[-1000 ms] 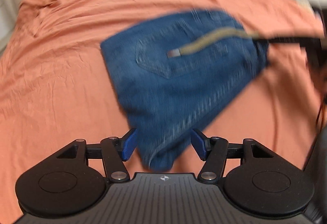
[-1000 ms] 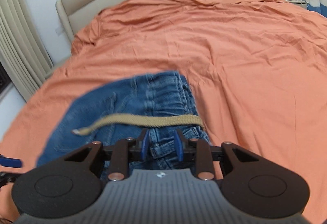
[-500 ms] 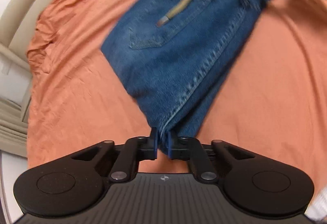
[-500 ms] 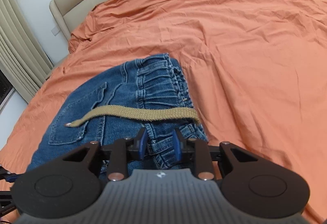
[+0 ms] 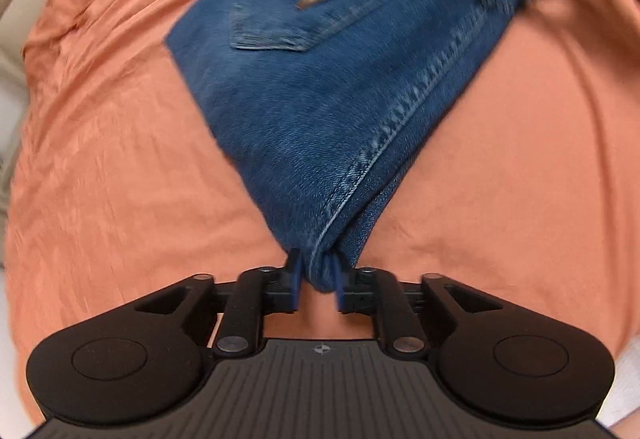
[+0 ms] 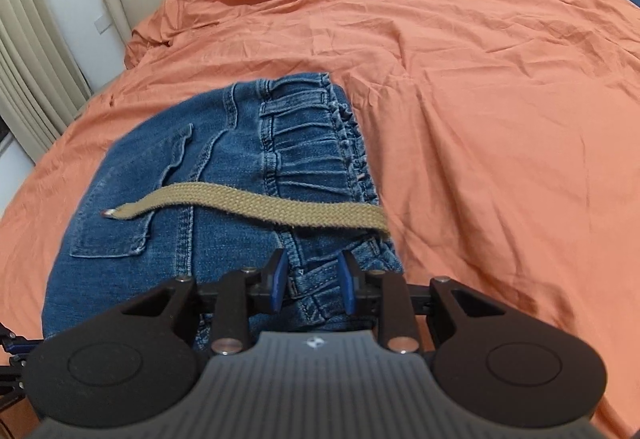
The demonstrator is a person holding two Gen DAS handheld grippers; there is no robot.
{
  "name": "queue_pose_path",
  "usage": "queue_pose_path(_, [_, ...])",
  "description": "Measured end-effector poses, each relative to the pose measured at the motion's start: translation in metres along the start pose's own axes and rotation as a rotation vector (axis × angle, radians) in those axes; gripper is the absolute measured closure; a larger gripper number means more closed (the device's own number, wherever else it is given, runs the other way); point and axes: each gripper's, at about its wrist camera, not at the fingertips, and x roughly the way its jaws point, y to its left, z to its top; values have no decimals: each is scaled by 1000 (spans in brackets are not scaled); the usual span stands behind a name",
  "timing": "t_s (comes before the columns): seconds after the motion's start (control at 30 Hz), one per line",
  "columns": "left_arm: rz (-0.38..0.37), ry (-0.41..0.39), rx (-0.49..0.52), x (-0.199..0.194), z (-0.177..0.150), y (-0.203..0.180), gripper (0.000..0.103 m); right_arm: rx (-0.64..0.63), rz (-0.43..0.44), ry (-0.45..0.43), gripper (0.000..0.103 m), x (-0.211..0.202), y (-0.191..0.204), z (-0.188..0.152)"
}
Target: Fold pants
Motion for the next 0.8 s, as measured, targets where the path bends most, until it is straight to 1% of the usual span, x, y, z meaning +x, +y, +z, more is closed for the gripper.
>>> queue_pose_path(0.03, [-18,-19,-41,-6,-1,7,79,6,3,-4,80,-5,-1,0])
queue_pose_path(0.1, [-72,-66,-130,-19,-5,20,77,22,9,-10,80,-17,-2,0])
queue_pose_path(0.13, [-105,-95,-188,-26,-7,29,73,30,9,-22,79,-24,-2,1])
queue_pose_path(0.17, [-132,-120,-241,-32,-7,37,67,46,10,-35,74,-31,-4,2])
queue_pose_path(0.2, [-154,-145,-296,-36,-6,46,65,79,20,-43,70,-37,-7,3])
queue_pose_path(0.23, [-176,-170,-357,-40,-5,55,62,132,47,-45,68,-40,-13,4])
queue_pose_path(0.27, [-195,-194,-418,-41,-4,64,62,199,82,-42,65,-42,-22,4])
queue_pose_path(0.33, [-222,-232,-518,-40,-1,80,63,328,130,-35,54,-41,-38,2])
queue_pose_path(0.37, [-227,-241,-556,-43,2,81,63,375,147,-32,48,-39,-45,0])
queue_pose_path(0.43, [-239,-252,-636,-34,8,92,63,437,165,-21,48,-36,-54,-2])
queue_pose_path(0.5, [-258,-240,-713,-20,12,102,63,483,196,5,44,-29,-62,-4])
queue_pose_path(0.57, [-292,-231,-776,-8,14,112,63,521,222,32,43,-20,-67,-6])
queue_pose_path(0.63, [-332,-234,-839,4,16,118,62,532,219,54,43,-10,-69,-7])
queue_pose_path(0.7, [-377,-230,-899,18,17,123,53,540,228,79,45,1,-71,-7])
queue_pose_path(0.73, [-403,-229,-924,25,17,126,44,551,238,90,45,6,-72,-7])
queue_pose_path(0.77, [-427,-230,-948,32,15,130,41,560,248,99,44,11,-74,-6])
queue_pose_path(0.8, [-446,-232,-971,38,15,133,40,566,262,100,42,14,-75,-5])
